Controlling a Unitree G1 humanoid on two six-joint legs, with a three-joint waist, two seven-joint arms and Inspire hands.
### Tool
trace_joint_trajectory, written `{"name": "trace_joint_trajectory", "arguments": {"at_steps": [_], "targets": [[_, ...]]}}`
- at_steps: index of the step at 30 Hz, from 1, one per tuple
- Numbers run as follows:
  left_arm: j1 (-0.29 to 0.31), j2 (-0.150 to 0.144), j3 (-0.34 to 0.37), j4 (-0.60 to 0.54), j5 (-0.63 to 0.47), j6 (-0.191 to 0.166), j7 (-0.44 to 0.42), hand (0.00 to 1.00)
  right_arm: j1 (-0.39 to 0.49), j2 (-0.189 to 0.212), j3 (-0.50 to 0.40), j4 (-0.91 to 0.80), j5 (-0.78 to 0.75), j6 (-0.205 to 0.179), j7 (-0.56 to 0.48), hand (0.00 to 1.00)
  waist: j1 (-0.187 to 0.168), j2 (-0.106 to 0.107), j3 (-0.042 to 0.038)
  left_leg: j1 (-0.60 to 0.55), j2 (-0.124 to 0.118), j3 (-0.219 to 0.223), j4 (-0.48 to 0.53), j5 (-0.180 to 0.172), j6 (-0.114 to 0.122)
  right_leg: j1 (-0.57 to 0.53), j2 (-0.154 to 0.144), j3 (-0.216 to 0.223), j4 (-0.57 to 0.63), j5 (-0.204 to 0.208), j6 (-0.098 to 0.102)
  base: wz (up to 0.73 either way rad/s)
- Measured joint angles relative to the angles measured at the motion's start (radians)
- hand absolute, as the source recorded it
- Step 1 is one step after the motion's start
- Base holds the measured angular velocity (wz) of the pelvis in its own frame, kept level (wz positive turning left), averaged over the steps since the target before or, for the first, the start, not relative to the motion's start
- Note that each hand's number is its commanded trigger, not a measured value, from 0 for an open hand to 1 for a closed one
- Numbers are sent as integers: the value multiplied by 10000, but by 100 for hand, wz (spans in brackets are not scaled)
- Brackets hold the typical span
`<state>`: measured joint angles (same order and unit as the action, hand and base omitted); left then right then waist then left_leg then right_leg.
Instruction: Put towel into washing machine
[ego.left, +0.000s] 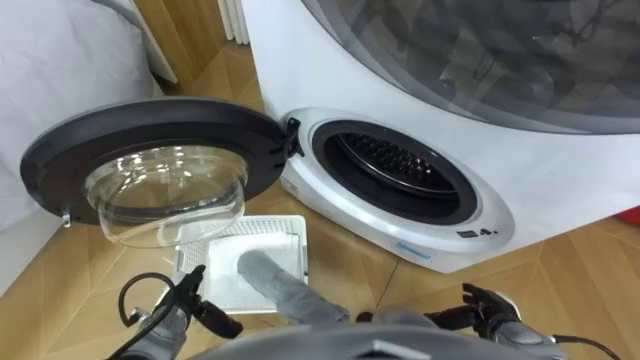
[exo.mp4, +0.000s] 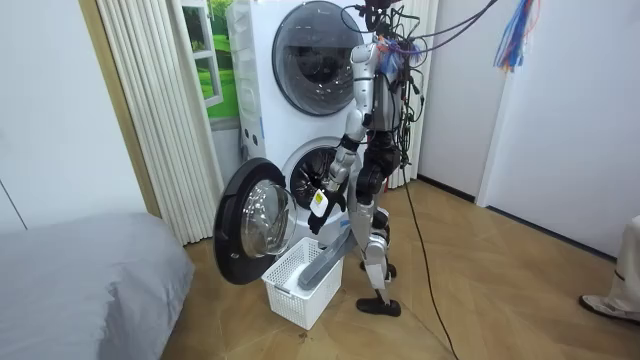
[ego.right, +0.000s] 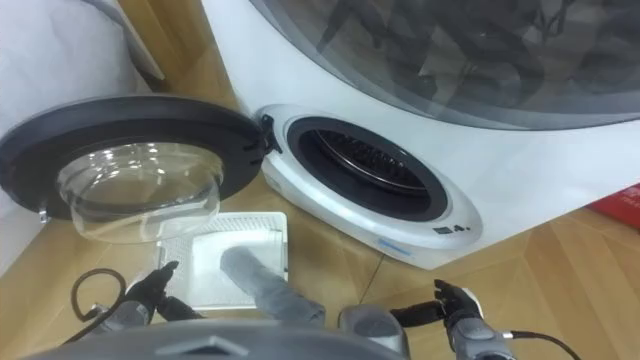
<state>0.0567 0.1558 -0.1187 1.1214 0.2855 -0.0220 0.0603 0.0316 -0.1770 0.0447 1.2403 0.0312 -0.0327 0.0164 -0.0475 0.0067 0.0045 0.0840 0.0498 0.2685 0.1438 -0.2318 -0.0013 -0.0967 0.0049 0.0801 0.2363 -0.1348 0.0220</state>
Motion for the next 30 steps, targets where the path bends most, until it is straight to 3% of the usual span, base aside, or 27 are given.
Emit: {"name": "trace_joint_trajectory", "arguments": {"at_steps": [15, 19, 22, 24, 27, 30], "targets": [[-32, -86, -36, 2, 121, -226, 22, 0, -102, 41, 116, 42, 91, -2, 112, 0, -25, -28, 36, 42, -17, 50, 7, -1, 1, 48, -22, -3, -165, 24, 25, -1], [-168, -97, -71, 45, 351, -227, 133, 0, -212, -66, 121, 88, 118, -10, 213, 0, -53, 109, 36, -287, -8, 47, 53, -3, 4, -261, -16, -6, -145, 149, 15, -3], [-554, -107, -157, 189, 611, -225, 202, 0, -409, -160, 122, 137, 113, -21, 316, 0, -64, 257, 32, -700, 1, 49, 186, 1, 10, -625, -27, -4, -148, 254, 17, -3], [-749, -123, -475, 246, 777, -210, 252, 0, -706, -144, 120, 427, 147, -42, 310, 0, -282, 348, 18, -948, 0, 44, 264, 16, 32, -841, -52, -15, -89, 262, 15, 0], [-1411, -237, -921, 515, 1355, -220, 258, 0, -1161, -138, 174, 768, 152, -104, 302, 0, -380, 407, 50, -1270, -7, 63, 340, 37, 53, -1221, -60, -1, 83, 265, 12, -3], [-2313, -326, -1364, 790, 1905, -274, 257, 0, -1740, -96, 539, 851, 89, -123, 328, 0, -464, 314, 184, -1858, -2, 272, 613, 38, 55, -1954, -71, 3, 427, 299, -31, -18]]}}
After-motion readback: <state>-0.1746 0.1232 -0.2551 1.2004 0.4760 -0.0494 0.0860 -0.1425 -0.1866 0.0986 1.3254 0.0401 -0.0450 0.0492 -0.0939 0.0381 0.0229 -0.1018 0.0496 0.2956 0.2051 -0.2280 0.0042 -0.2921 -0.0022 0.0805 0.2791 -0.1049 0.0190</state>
